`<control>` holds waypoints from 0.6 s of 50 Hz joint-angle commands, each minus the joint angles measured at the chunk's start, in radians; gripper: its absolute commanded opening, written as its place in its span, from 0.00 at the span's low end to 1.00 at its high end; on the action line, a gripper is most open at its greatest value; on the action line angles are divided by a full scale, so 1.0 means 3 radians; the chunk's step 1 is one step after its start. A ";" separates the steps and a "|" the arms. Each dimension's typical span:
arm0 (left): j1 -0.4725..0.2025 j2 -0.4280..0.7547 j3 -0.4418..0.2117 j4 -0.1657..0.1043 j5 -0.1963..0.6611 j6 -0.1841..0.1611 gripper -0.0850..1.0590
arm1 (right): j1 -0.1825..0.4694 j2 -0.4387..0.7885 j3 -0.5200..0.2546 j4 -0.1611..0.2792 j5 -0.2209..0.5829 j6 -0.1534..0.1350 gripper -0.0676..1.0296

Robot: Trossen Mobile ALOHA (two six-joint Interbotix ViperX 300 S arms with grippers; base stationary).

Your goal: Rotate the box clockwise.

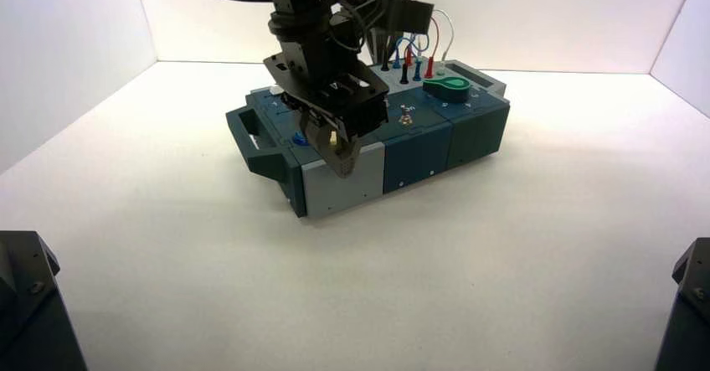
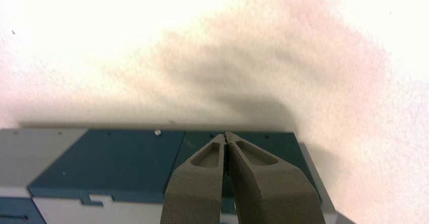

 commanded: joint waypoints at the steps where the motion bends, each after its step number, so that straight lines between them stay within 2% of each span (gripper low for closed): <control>1: 0.0061 -0.0041 -0.0005 0.0010 -0.0056 0.0010 0.05 | 0.0026 -0.0286 0.0056 0.0000 0.0000 -0.0046 0.04; 30: 0.0184 0.0046 0.0041 0.0092 -0.0118 0.0010 0.05 | 0.0026 -0.0419 0.0470 0.0000 -0.0112 -0.0046 0.04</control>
